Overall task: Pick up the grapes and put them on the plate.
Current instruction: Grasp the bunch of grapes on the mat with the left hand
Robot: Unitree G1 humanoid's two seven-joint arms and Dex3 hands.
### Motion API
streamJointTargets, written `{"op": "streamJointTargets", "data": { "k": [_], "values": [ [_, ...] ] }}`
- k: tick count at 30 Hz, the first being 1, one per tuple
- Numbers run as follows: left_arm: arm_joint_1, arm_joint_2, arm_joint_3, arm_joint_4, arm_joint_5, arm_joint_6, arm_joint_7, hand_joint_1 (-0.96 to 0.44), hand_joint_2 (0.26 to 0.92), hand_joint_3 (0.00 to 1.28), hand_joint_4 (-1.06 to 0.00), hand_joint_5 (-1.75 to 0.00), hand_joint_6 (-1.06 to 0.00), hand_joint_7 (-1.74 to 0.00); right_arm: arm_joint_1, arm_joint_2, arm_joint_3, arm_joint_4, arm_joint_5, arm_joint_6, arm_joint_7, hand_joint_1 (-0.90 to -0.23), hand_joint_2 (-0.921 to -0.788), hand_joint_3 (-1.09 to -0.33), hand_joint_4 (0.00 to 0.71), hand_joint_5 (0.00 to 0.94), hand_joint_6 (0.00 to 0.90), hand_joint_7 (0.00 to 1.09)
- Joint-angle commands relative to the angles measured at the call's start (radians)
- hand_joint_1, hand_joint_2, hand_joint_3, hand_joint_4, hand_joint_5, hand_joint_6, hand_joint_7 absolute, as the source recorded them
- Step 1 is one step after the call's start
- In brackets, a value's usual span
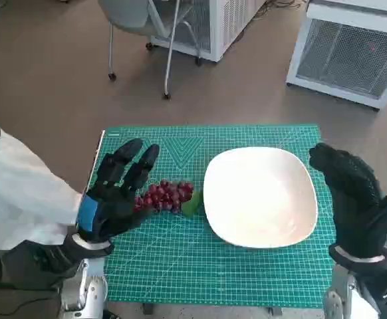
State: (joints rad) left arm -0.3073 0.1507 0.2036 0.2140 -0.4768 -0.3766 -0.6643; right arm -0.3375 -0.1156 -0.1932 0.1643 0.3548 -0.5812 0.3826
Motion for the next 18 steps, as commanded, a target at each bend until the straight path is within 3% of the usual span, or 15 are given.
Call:
{"op": "streamJointTargets", "data": {
  "k": [1,18],
  "values": [
    [0.012,-0.001,-0.005,-0.015,0.015,-0.019,0.006,-0.19,0.912,0.00,-0.17,0.00,-0.07,-0.59,0.019,-0.009,-0.003,0.008,0.001,0.006,0.006,-0.481,-0.921,-0.543,0.657,0.000,0.314,0.68],
    [0.006,0.010,-0.009,-0.015,0.025,-0.019,0.017,-0.18,0.917,0.01,-0.19,-0.01,-0.08,-0.58,0.021,-0.011,-0.003,-0.001,0.002,0.017,0.003,-0.478,-0.921,-0.543,0.657,0.000,0.312,0.68]
  ]
}}
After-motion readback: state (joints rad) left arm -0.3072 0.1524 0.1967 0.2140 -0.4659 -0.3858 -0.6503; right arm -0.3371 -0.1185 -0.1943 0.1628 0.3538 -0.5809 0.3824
